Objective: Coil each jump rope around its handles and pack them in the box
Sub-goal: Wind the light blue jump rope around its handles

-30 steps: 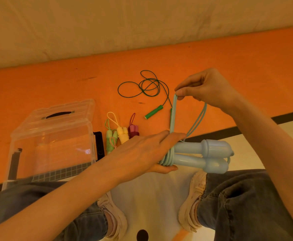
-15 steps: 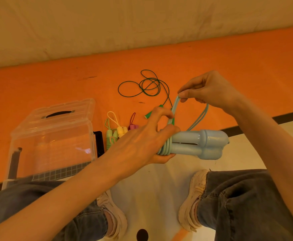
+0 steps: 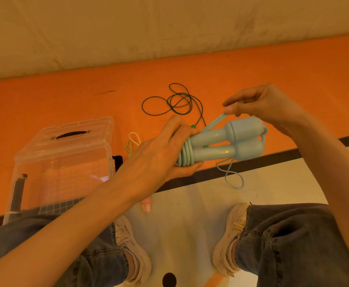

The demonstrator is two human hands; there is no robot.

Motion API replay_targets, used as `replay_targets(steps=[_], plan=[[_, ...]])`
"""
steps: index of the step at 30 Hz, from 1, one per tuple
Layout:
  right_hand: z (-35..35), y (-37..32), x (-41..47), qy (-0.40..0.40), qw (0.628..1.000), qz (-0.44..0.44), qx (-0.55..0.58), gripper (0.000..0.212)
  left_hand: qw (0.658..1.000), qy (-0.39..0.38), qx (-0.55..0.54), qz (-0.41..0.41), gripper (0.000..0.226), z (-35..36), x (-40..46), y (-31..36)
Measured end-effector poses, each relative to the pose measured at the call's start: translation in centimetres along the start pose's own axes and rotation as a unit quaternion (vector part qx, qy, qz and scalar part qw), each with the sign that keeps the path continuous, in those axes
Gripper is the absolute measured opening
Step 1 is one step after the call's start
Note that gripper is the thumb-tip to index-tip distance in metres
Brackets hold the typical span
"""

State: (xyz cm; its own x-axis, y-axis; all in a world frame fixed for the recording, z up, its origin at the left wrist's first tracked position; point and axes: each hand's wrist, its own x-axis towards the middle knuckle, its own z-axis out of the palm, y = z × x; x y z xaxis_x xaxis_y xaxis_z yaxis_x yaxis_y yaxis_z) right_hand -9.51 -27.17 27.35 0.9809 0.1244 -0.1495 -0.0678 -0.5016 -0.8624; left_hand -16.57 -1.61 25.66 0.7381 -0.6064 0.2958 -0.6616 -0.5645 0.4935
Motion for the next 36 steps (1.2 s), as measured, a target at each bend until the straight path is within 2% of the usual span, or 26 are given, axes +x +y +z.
replay_targets(steps=[2,4,7,12,15,18,24,28,36], plan=[[-0.5,0.3,0.0,-0.011,1.0,0.009,0.001,0.011,1.0,0.02,-0.009,-0.015,0.048,-0.4,0.0,-0.1],[-1.1,0.2,-0.3,-0.037,0.999,0.013,0.017,0.013,0.999,0.03,-0.011,-0.024,0.05,-0.7,-0.1,-0.2],[-2.0,0.8,-0.5,-0.073,0.996,0.028,0.037,0.039,0.998,0.032,-0.034,-0.035,0.049,-1.0,-0.1,-0.2],[-2.1,1.2,-0.4,-0.035,0.999,0.033,-0.024,0.006,0.998,0.032,-0.038,-0.033,0.046,-0.7,-0.2,-0.4],[-2.3,1.2,-0.4,-0.003,0.997,0.032,-0.064,0.014,0.996,0.047,-0.048,-0.05,0.042,-0.6,-0.3,-0.7],[-2.2,1.0,-0.6,-0.018,0.995,0.041,-0.089,0.013,0.991,0.084,-0.063,-0.088,0.04,-0.6,-0.1,-1.1],[-1.7,0.7,-0.9,-0.084,0.987,0.092,-0.1,0.006,0.971,0.141,-0.127,-0.148,0.034,-0.1,0.1,-1.5],[-1.8,0.6,-1.0,-0.128,0.983,0.117,-0.063,0.024,0.949,0.171,-0.183,-0.193,0.033,-0.2,0.3,-1.9],[-0.7,-0.6,-2.1,-0.34,0.93,0.108,-0.086,0.015,0.935,0.167,-0.182,-0.256,0.038,-0.1,0.2,-3.2]])
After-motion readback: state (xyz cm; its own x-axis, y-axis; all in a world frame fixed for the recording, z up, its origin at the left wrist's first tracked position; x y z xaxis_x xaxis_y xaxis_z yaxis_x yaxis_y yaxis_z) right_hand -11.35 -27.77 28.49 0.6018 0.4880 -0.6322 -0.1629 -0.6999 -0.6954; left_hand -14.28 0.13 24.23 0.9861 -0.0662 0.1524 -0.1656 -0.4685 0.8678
